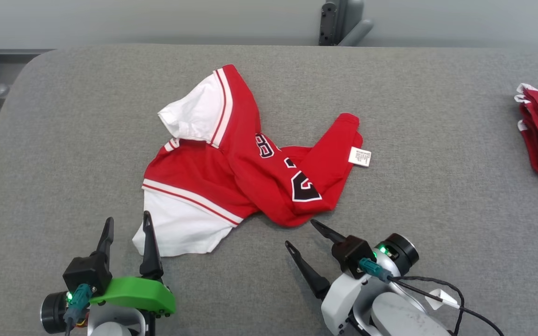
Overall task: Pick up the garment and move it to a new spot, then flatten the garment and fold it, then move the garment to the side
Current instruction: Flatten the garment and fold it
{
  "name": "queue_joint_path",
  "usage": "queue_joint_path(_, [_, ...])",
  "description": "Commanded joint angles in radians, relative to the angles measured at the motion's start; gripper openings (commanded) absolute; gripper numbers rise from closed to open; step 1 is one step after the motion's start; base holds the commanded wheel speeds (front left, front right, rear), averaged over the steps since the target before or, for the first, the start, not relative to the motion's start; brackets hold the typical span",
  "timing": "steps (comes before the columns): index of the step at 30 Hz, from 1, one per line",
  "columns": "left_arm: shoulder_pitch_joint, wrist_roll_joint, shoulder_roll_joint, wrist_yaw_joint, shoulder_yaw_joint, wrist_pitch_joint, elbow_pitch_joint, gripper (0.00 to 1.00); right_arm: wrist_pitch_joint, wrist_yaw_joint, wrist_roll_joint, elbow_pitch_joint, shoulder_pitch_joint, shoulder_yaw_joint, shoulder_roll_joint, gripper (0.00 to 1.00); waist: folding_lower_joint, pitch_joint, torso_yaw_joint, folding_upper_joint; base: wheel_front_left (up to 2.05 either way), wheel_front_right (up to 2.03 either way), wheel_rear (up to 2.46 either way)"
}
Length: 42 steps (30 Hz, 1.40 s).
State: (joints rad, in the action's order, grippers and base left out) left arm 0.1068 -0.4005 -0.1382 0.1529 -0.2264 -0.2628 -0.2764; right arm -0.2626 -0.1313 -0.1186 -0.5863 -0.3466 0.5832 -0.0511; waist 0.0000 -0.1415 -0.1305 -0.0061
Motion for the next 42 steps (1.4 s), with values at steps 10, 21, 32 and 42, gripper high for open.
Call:
queue_joint_path(10, [-0.008,0.045,0.028,-0.027,0.005,-0.001,0.041,1.0,-0.003,0.001,0.152,-0.199,-0.11,-0.066,-0.004,1.0,0.0,-0.04,-0.128,0.0061,0.0,0.0,0.0])
queue_joint_path(21, [-0.014,0.068,0.041,-0.042,0.029,-0.001,0.044,1.0,-0.001,0.001,0.205,-0.258,-0.153,-0.16,-0.004,0.0,0.0,-0.05,-0.161,0.0061,0.0,0.0,0.0])
queue_joint_path(32, [-0.026,0.085,0.049,-0.051,0.049,-0.001,0.04,1.0,-0.003,0.001,0.204,0.012,-0.115,-0.243,-0.016,0.0,0.0,-0.035,-0.097,0.0061,0.0,0.0,0.0])
queue_joint_path(42, [-0.036,0.102,0.067,-0.068,0.028,-0.001,0.036,1.0,0.002,0.001,0.222,0.144,-0.156,-0.292,-0.058,0.0,0.0,-0.025,-0.097,0.0061,0.0,0.0,0.0])
